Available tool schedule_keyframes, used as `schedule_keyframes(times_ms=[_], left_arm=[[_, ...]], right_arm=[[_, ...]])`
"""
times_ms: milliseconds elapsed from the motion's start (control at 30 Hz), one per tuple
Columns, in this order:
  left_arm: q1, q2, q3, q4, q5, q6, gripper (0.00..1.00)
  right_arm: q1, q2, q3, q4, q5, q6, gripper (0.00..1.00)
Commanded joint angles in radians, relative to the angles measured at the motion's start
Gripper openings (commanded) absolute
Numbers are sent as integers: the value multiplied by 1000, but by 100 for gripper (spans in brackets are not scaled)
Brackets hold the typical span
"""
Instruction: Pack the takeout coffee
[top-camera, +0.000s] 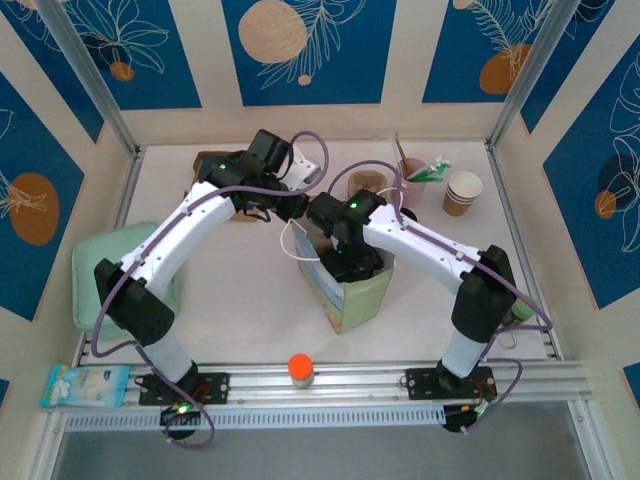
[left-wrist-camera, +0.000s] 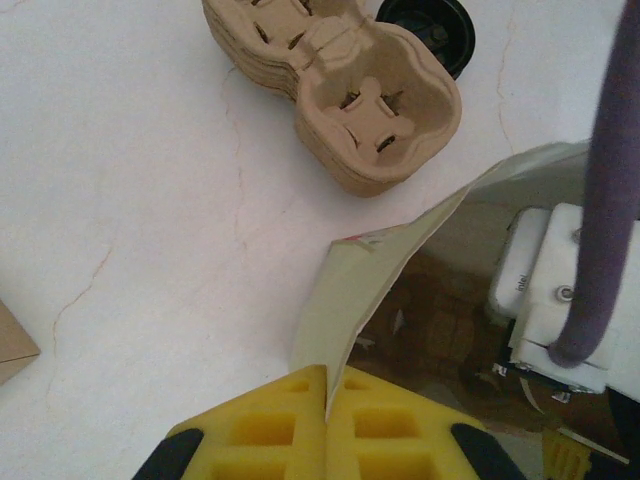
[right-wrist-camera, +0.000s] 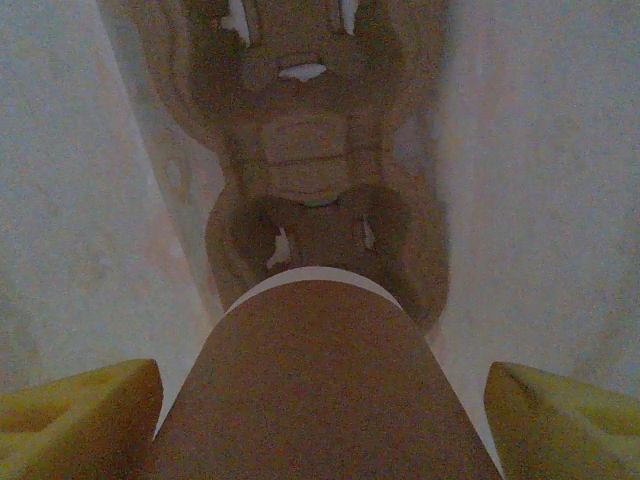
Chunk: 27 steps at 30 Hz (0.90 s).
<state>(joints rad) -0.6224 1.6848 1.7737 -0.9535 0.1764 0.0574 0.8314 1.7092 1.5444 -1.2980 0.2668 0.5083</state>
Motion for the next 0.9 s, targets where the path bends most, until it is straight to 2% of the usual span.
schedule_keyframes(times_ms=[0, 867], left_arm=[[-3, 2, 17, -31, -22, 16, 7], [-3, 0, 21, -49, -58, 35, 6]], right_arm=[[-2, -36, -10, -29, 23, -7, 34], [15, -33, -32, -50, 56, 13, 33]])
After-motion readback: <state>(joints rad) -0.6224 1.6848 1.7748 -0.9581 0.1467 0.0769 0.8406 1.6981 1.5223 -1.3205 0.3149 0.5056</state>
